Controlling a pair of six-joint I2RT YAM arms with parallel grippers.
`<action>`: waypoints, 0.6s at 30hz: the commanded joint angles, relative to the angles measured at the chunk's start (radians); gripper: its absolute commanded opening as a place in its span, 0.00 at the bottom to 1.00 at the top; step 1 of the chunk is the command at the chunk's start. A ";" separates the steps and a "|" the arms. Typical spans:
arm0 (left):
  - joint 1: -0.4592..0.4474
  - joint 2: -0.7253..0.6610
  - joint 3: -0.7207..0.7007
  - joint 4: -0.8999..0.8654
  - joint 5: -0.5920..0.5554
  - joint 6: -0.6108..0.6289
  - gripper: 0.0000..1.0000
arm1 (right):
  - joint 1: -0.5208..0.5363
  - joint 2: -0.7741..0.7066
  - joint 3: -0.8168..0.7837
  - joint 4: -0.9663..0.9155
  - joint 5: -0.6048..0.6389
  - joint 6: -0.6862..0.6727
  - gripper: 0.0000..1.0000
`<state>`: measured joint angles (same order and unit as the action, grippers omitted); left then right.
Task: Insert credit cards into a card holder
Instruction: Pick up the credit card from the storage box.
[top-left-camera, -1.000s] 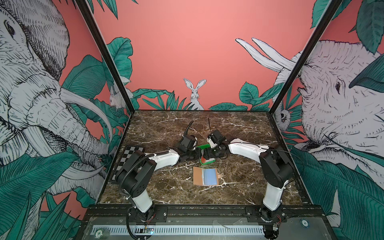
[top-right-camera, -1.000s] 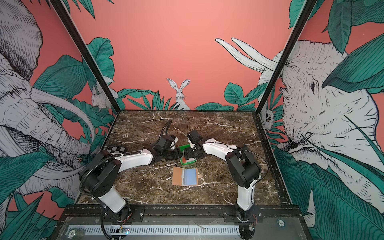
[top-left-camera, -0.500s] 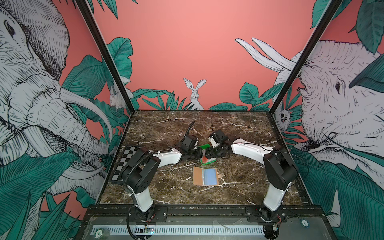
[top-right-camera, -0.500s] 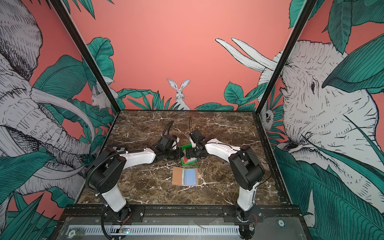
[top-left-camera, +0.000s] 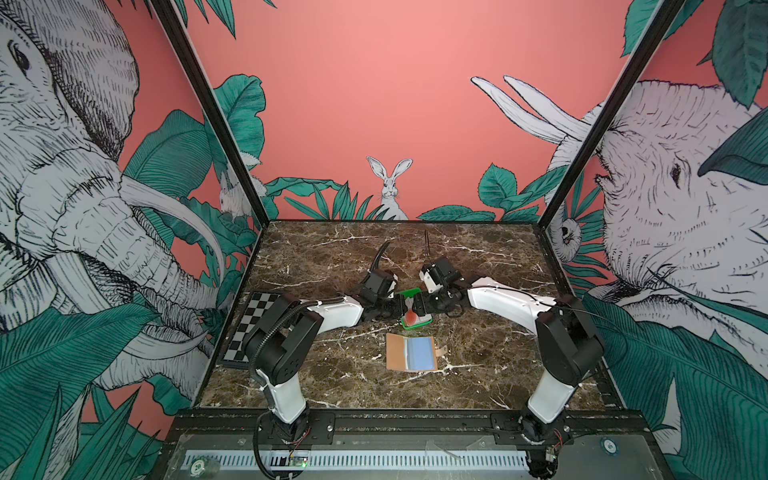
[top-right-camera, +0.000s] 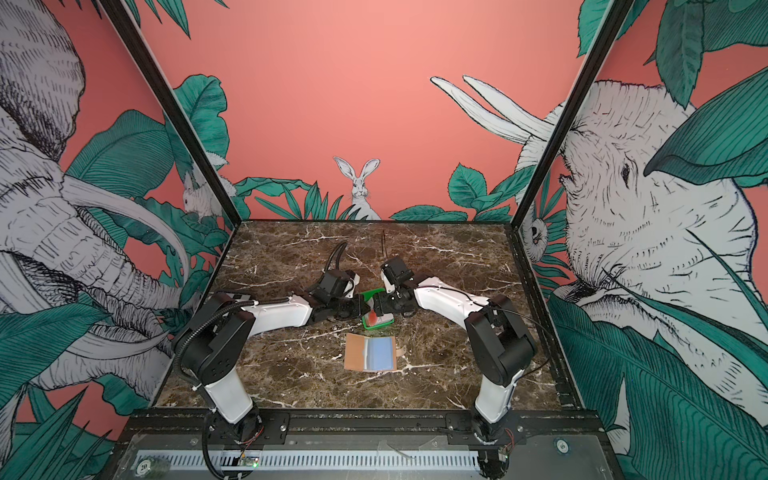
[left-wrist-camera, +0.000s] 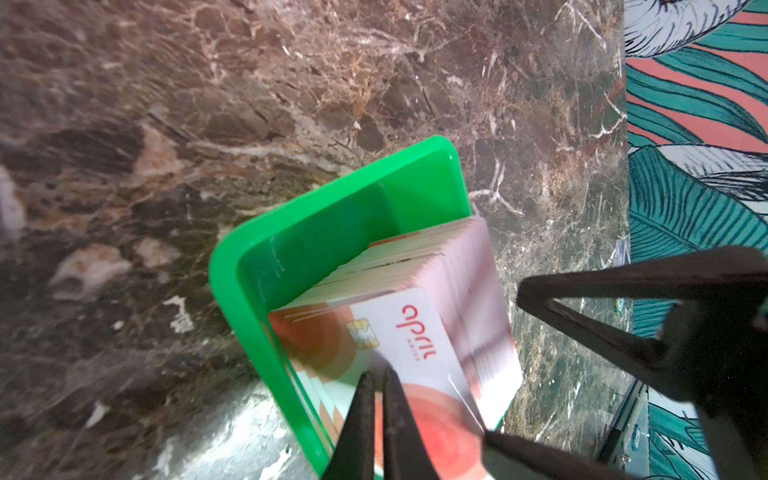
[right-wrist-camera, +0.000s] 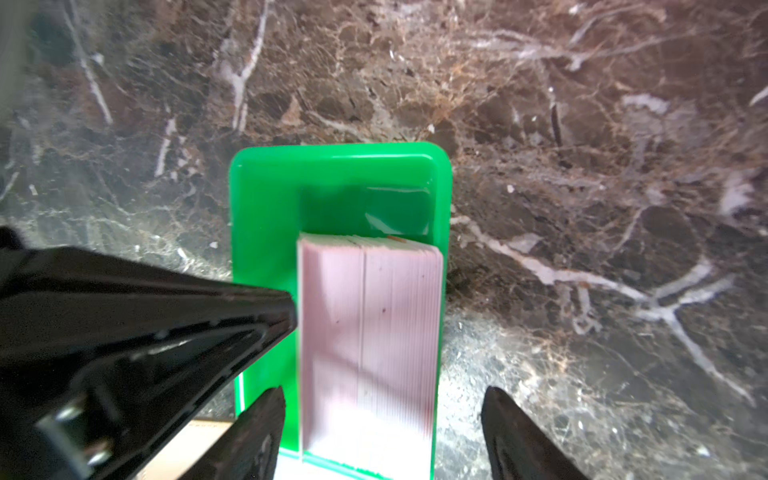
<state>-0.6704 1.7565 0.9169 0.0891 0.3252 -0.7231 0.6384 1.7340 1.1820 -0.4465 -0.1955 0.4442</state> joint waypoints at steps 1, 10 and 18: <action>0.005 0.024 0.004 -0.011 0.002 -0.005 0.10 | -0.005 -0.065 -0.027 -0.002 -0.013 0.024 0.69; 0.005 0.027 0.004 -0.011 0.001 -0.005 0.10 | -0.003 -0.107 -0.097 0.102 -0.115 0.102 0.39; 0.005 0.030 0.004 -0.009 0.001 -0.007 0.10 | 0.001 -0.088 -0.113 0.151 -0.148 0.130 0.25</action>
<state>-0.6704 1.7664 0.9169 0.1116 0.3332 -0.7273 0.6357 1.6371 1.0798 -0.3397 -0.3195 0.5560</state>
